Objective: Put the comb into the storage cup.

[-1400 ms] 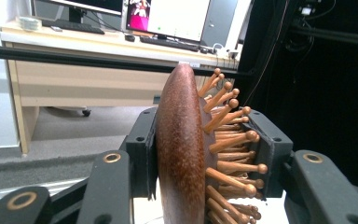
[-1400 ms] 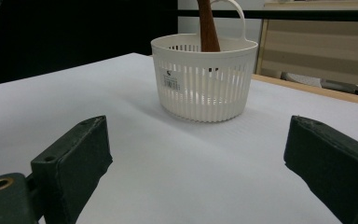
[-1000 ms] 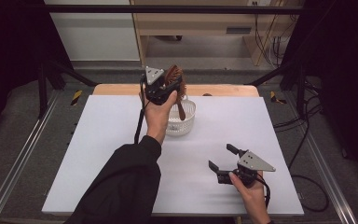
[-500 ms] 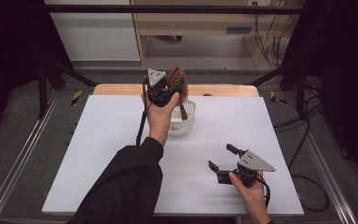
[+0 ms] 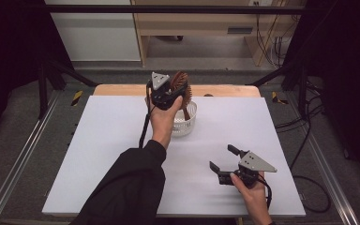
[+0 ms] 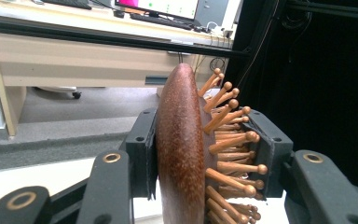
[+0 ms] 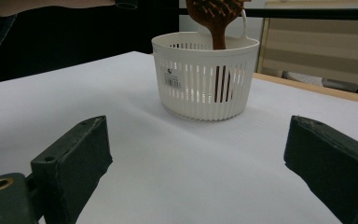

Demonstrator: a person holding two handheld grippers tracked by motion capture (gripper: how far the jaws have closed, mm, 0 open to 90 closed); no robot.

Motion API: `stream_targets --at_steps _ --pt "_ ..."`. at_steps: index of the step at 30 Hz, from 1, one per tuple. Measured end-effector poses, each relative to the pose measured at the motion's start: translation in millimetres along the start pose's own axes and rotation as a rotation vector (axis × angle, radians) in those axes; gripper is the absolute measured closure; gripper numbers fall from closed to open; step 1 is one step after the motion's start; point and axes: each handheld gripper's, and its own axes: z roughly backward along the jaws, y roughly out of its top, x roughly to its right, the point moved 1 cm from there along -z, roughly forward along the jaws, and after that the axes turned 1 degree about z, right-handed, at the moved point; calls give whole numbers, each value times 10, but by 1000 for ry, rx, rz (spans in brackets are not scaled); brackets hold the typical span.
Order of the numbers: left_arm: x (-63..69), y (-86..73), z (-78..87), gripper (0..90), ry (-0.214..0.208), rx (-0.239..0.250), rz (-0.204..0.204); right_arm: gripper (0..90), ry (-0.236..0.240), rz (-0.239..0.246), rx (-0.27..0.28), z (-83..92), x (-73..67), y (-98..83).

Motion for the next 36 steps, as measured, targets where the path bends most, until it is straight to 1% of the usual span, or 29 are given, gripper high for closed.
stream_targets --at_steps 8,10,13,22,36 --pt "18 -28 -10 508 -5 -3 2 74 -1 0 1 1 -1 1" --pt "2 -29 -14 508 -9 -4 6 73 -1 0 1 1 -2 1" --pt "-1 -35 -18 508 -5 -3 9 73 -2 2 0 1 0 1" --pt "19 -63 -33 508 -11 -4 21 71 0 0 -3 0 -5 0" --pt "-6 -113 -50 507 -5 -5 37 70 0 -2 -2 1 0 0"
